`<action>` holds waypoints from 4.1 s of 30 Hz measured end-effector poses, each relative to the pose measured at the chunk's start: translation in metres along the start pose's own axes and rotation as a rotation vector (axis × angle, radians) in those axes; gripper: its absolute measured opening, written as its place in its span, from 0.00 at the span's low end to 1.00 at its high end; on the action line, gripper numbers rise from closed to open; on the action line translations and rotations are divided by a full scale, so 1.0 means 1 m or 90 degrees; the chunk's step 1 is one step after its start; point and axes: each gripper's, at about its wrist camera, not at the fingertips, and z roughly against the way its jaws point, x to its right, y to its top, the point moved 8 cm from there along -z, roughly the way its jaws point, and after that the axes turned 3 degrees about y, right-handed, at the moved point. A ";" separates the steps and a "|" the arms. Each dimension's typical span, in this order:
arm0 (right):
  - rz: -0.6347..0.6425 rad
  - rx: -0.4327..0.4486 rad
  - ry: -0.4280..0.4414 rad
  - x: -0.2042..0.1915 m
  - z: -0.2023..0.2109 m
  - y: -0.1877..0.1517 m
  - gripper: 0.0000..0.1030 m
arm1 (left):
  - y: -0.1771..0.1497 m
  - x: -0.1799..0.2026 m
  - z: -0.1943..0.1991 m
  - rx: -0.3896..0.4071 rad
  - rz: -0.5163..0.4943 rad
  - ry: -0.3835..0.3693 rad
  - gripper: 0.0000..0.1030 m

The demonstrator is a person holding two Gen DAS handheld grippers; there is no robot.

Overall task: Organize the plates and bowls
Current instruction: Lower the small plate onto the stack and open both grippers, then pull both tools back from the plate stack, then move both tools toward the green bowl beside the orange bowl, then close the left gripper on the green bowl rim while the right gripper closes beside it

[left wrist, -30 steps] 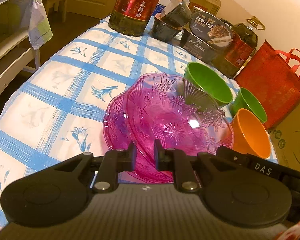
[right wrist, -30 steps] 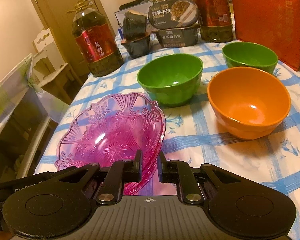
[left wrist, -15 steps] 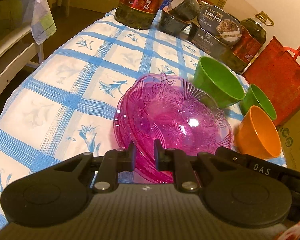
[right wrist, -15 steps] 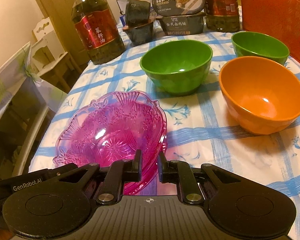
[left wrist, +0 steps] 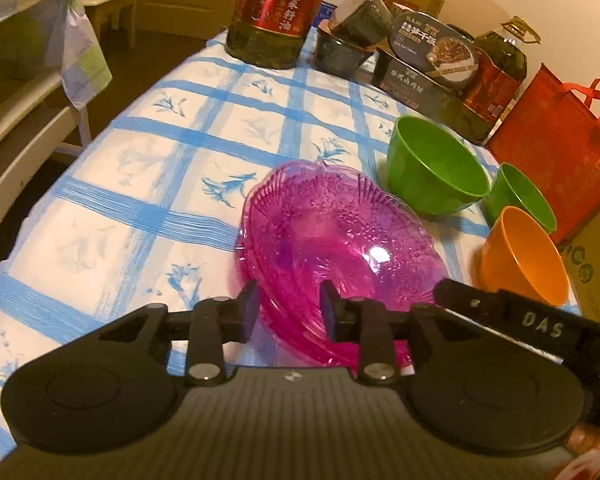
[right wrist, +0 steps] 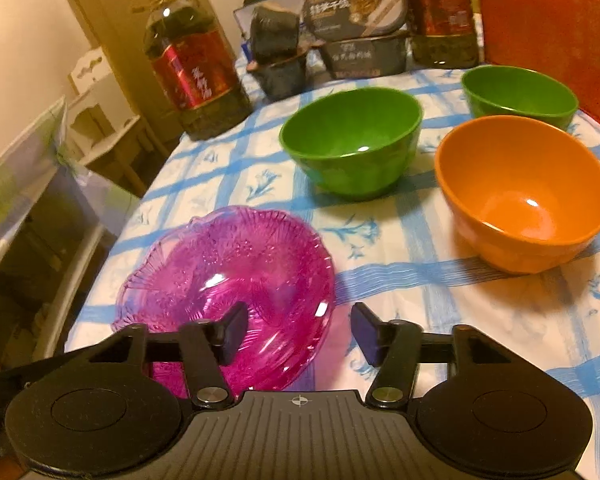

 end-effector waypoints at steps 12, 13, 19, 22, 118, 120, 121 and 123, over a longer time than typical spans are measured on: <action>-0.032 -0.001 -0.004 0.010 0.021 -0.014 0.56 | -0.010 -0.019 0.021 0.010 0.045 -0.002 0.29; -0.035 -0.004 -0.004 0.010 0.023 -0.017 0.56 | -0.011 -0.020 0.022 0.010 0.047 -0.001 0.29; -0.032 -0.015 -0.020 0.014 0.038 -0.031 0.56 | -0.023 -0.018 0.031 0.006 0.044 0.003 0.29; -0.032 -0.031 -0.035 0.019 0.044 -0.040 0.56 | -0.032 -0.015 0.033 -0.003 0.038 0.007 0.29; 0.039 -0.030 -0.055 0.090 0.054 0.124 0.68 | 0.094 0.127 -0.061 -0.058 -0.132 -0.073 0.69; 0.050 -0.039 -0.050 0.089 0.038 0.137 0.68 | 0.104 0.128 -0.073 -0.065 -0.125 -0.075 0.67; 0.054 -0.043 -0.045 0.088 0.029 0.143 0.68 | 0.110 0.129 -0.080 -0.069 -0.121 -0.076 0.65; 0.062 -0.046 -0.041 0.087 0.013 0.154 0.67 | 0.118 0.131 -0.091 -0.072 -0.121 -0.079 0.63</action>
